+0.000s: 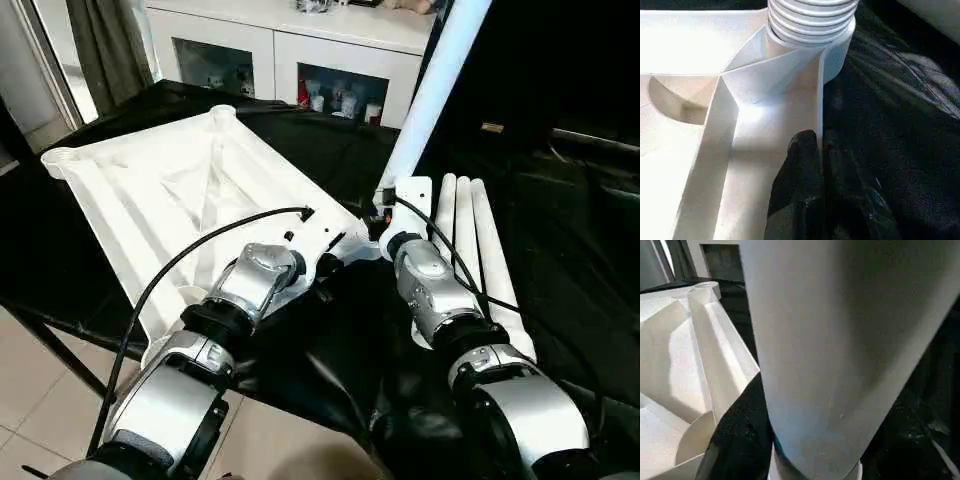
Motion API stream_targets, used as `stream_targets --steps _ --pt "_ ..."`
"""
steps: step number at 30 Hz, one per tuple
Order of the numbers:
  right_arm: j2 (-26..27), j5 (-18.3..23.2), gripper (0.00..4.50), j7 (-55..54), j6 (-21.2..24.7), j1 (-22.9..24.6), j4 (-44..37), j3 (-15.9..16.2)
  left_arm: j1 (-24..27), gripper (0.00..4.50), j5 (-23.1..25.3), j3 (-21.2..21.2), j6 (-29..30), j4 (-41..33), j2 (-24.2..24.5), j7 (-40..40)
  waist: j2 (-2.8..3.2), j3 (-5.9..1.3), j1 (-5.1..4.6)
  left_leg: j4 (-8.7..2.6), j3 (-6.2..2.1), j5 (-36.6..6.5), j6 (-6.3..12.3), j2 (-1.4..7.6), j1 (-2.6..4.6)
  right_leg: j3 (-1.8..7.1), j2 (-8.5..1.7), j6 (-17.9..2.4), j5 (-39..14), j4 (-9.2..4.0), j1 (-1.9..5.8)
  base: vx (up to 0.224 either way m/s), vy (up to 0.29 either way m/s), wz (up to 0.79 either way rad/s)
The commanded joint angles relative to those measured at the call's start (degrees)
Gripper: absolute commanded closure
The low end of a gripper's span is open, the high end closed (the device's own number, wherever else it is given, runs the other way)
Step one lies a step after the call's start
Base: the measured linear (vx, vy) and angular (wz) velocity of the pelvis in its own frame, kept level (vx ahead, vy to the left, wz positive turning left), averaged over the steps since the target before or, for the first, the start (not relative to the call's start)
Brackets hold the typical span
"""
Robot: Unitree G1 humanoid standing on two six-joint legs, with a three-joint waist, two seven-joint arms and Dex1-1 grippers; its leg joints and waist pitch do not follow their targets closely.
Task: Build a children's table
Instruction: Insert table leg to table base
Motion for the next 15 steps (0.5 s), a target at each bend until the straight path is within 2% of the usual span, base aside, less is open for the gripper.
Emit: stream_targets --steps 1,2,4,5,6,7,11,13,15 --pt "1.1 -0.3 2.62 0.7 3.8 4.0 7.2 -0.1 -2.1 4.5 1.2 2.3 -0.3 1.1 1.4 4.5 0.57 -2.48 -0.12 -4.34 -0.54 -19.9 1.82 1.8 -0.33 2.86 -3.94 -3.6 -32.8 -6.76 1.31 0.0 0.0 0.0" --pt "1.3 -0.3 2.62 1.6 3.8 3.8 6.9 -0.1 -2.0 4.5 1.1 2.0 -0.5 1.0 1.6 3.8 0.87 -2.39 -0.19 -4.49 -0.47 -19.1 1.81 1.92 -0.48 2.9 -3.8 -4.3 -30.5 -6.63 1.3 0.0 0.0 0.0" --pt "1.4 -0.3 2.62 1.9 3.8 3.7 6.9 -0.1 -1.9 4.5 1.2 1.8 -0.6 0.9 1.6 3.4 0.75 -2.35 -0.33 -4.71 -0.45 -18.6 1.87 2.02 -0.84 2.82 -3.71 -5.2 -28.3 -6.34 1.63 0.0 0.0 0.0" --pt "1.5 -0.4 2.62 2.0 3.8 3.7 6.9 -0.1 -1.8 4.5 1.2 1.7 -0.6 0.9 1.7 3.2 0.98 -2.3 -0.41 -4.75 -0.44 -19.1 1.72 2.09 -0.7 2.83 -3.72 -5.5 -27.9 -6.36 1.56 0.0 0.0 0.0" --pt "1.5 -0.5 2.62 2.0 3.8 3.6 6.9 -0.1 -1.7 4.5 1.2 1.6 -0.7 0.8 1.7 3.0 0.91 -2.31 -0.47 -4.75 -0.43 -19.4 1.69 2.08 -0.66 2.83 -3.72 -5.7 -27.9 -6.39 1.54 0.0 0.0 0.0" --pt "1.6 -0.7 2.62 2.2 3.8 3.5 7.0 -0.1 -1.5 4.5 1.3 1.4 -0.7 0.7 1.7 2.8 1.07 -2.27 -0.51 -4.77 -0.41 -20.0 1.57 2.08 -0.58 2.82 -3.72 -5.9 -27.9 -6.48 1.5 0.0 0.0 0.0" --pt "1.6 -1.5 2.62 2.8 3.8 3.4 7.3 0.0 -1.2 4.5 1.4 1.2 -0.6 0.2 1.8 2.1 0.63 -2.08 -0.58 -4.74 -0.33 -20.5 1.87 1.97 -0.56 2.9 -3.88 -5.5 -30.3 -6.73 1.35 0.0 0.0 0.0" --pt "1.7 -1.8 2.62 3.0 3.7 3.4 7.4 0.0 -1.1 4.5 1.4 1.2 -0.6 0.1 1.9 1.9 0.78 -2.01 -0.59 -4.73 -0.35 -20.8 1.83 1.98 -0.45 2.9 -3.92 -5.1 -31.6 -6.92 1.18 0.0 0.0 0.0" --pt "1.6 -2.7 2.62 3.3 3.8 3.4 7.5 0.6 -1.0 4.5 1.3 1.3 -0.6 0.0 2.0 1.8 0.65 -2.04 -0.57 -4.71 -0.36 -20.8 1.88 1.94 -0.39 2.86 -3.99 -4.8 -32.4 -7.01 1.16 0.0 0.0 0.0"
